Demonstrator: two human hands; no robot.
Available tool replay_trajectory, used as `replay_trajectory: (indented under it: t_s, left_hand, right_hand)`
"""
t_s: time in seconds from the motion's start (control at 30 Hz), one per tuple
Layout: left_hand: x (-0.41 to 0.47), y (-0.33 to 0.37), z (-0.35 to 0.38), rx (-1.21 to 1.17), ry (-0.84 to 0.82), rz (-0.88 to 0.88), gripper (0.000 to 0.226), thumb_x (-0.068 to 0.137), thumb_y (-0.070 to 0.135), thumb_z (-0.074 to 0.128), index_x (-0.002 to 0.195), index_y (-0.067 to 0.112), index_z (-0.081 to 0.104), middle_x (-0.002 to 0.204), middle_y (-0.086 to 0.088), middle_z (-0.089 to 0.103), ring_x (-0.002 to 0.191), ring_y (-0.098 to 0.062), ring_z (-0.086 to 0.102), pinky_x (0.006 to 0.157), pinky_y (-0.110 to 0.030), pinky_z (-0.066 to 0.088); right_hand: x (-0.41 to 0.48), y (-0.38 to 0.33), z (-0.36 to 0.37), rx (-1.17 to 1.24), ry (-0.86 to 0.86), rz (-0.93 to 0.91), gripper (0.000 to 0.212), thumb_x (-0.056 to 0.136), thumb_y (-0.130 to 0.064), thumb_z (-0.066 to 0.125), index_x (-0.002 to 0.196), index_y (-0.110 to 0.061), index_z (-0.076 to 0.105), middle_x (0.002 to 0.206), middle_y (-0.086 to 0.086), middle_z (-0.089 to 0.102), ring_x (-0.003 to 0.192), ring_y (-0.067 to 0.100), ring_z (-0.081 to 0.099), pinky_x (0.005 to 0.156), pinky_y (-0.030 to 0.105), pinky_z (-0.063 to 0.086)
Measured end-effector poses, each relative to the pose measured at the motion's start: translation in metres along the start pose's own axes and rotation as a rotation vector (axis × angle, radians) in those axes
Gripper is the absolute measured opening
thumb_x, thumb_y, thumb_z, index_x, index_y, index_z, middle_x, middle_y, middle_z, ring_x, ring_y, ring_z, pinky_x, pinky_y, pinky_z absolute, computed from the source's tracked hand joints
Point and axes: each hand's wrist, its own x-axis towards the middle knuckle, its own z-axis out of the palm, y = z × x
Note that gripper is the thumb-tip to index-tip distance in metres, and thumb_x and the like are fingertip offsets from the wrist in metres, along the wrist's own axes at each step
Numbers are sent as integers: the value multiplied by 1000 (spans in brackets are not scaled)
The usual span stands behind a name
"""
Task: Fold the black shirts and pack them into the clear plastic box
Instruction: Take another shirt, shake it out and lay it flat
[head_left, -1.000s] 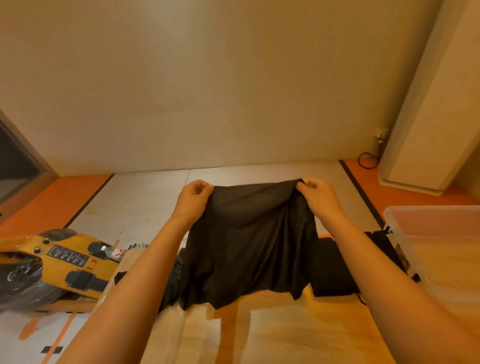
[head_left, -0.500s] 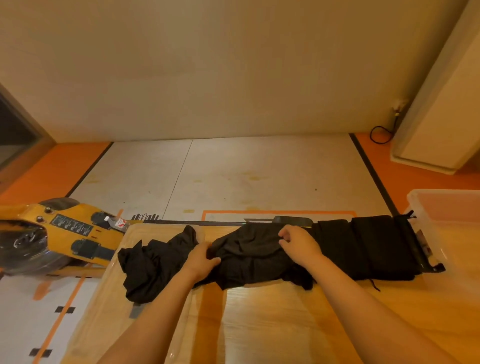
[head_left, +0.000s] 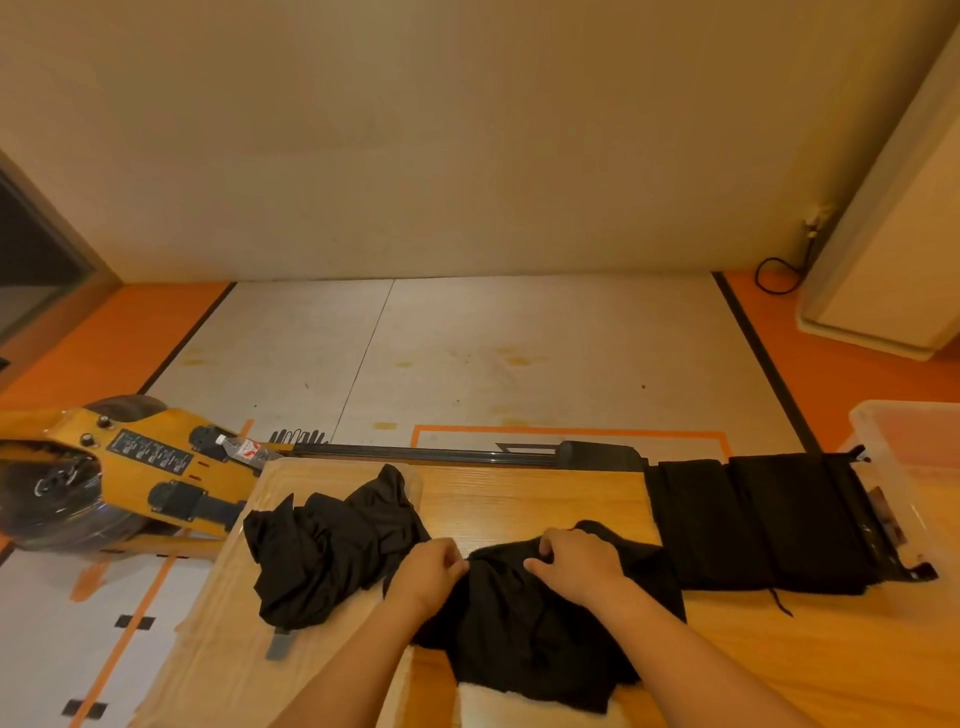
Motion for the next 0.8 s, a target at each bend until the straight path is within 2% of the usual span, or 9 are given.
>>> replay_trajectory:
  t_s: [0.1,0.17,0.27,0.33,0.4,0.5,0.6,0.7,0.8]
  left_hand:
    - [2,30,-17,-158,-22,111,24,96,26,56,72,23,53,75,5,59,70,-10,54,69,-25,44]
    - [4,50,-30,-246,-33,181,23,97,26,55,74,22,55,76,-1,61,70,-11,54,71,-29,46]
    - [1,70,-50,-286,-19,259,24,98,29,54,76,20,55,75,-3,60,69,-13,54,69,-29,46]
    - [-6,77,-66,-368,-49,260,24,96,32,56,83,13,57,72,-3,62,66,-14,57,67,-27,47]
    - [-11,78,-83,-425,-118,264,26,91,34,64,89,8,58,62,4,59,58,-6,53,61,-18,45]
    - [-13,80,-102,-281,-183,292,23,87,31,70,76,14,60,53,9,52,51,0,49,58,-14,41]
    - [-15,92,-120,-263,-155,322,33,89,28,68,61,18,54,48,8,46,48,-3,44,56,-16,38]
    - [-25,110,-139,-427,-46,370,30,94,27,60,67,14,56,58,7,50,56,-4,50,66,-17,41]
    - [-37,128,-155,-750,-10,392,23,98,24,50,86,10,64,79,1,65,84,-12,66,84,-24,50]
  right_hand:
    - [3,-4,-6,275,-65,-97,58,84,-56,61,133,-29,46,126,-7,53,118,15,52,95,32,45]
    - [4,-9,-10,406,-147,-176,55,83,-53,62,131,-27,53,127,-7,56,118,15,52,100,37,44]
    - [-1,-12,-23,549,-79,-210,27,91,-41,59,110,-22,66,104,-3,68,97,14,62,91,39,50]
    - [-6,-8,-40,637,5,-223,26,93,-39,57,100,-16,67,94,4,69,88,20,64,83,40,50]
    - [-13,-3,-61,728,81,-262,27,94,-35,56,95,-10,67,86,5,67,81,18,64,74,35,48]
    - [-24,-1,-96,781,169,-326,34,97,-29,54,84,1,61,74,6,52,68,12,51,65,23,37]
    - [-32,-3,-124,818,235,-397,33,99,-25,51,79,0,58,71,7,47,65,11,47,60,17,34]
    - [-38,0,-145,865,363,-383,28,100,-25,48,87,-9,67,81,8,61,75,15,57,67,16,41]
    - [-44,4,-156,863,561,-313,21,100,-26,48,95,-22,67,99,-1,63,93,9,58,73,12,41]
